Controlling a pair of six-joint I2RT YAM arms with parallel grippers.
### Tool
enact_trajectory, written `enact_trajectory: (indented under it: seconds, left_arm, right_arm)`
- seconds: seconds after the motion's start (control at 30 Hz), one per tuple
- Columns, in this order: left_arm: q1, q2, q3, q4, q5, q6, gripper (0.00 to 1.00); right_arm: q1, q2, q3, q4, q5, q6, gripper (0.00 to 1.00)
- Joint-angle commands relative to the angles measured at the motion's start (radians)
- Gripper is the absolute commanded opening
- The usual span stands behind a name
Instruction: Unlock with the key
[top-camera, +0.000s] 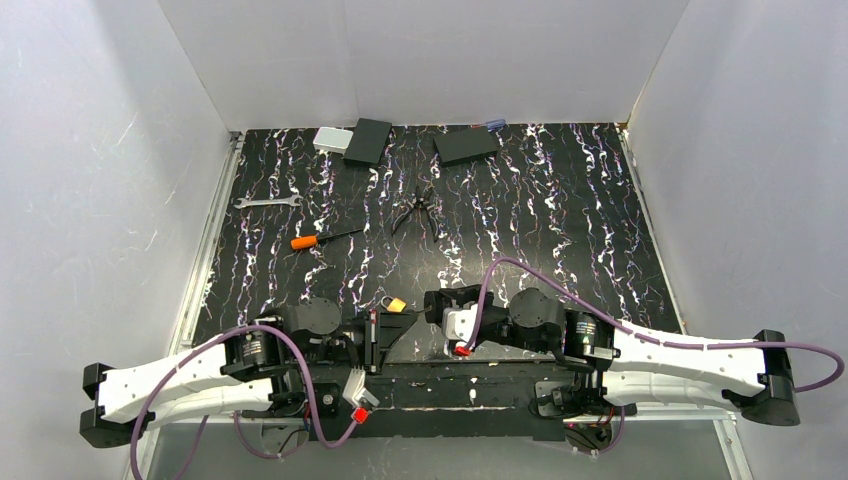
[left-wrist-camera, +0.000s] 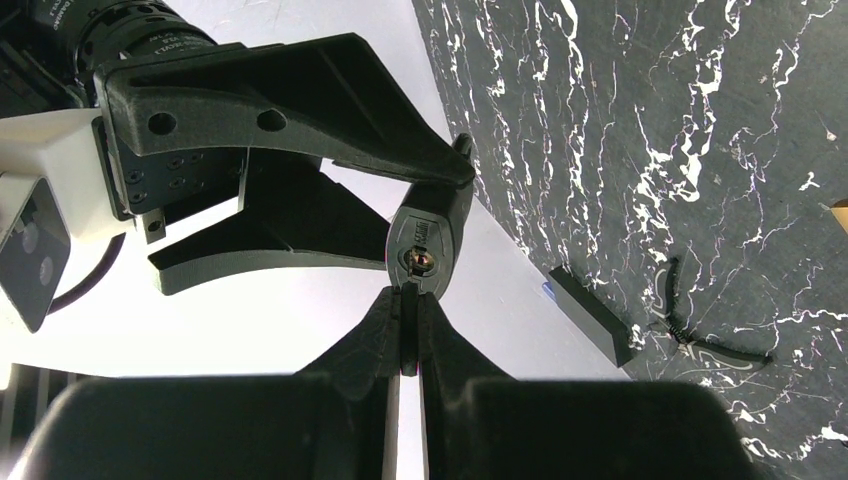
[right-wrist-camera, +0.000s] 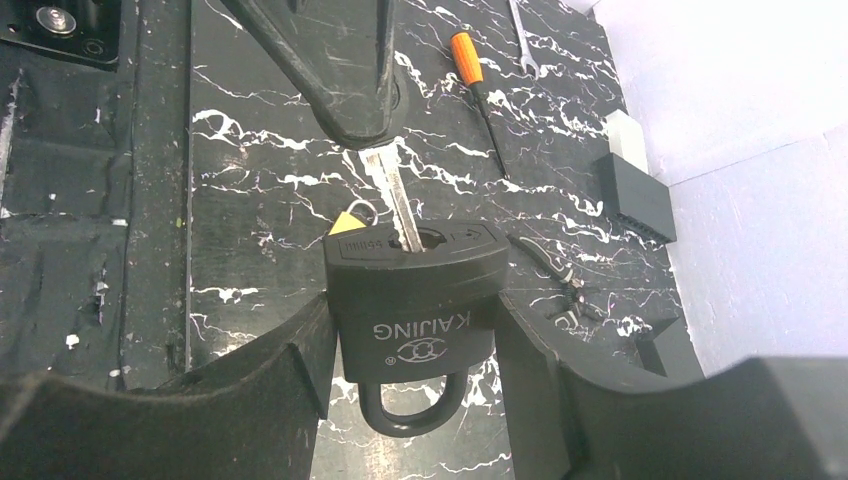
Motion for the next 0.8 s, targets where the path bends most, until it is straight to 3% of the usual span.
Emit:
enact_trajectory:
  seconds: [0.0,0.77]
  left_arm:
    - [-0.01,-0.004,-0.019,-0.002,-0.023,0.016,0.0]
    - [-0.009,-0.015,-0.027,0.014,-0.022,0.009,0.0]
  right_arm:
    - [-0.004,-0.018,0.034,0.143,-0.006,0.0,0.01]
    - [-0.004,0.016,0.051,0.136,-0.016,0.008,0.01]
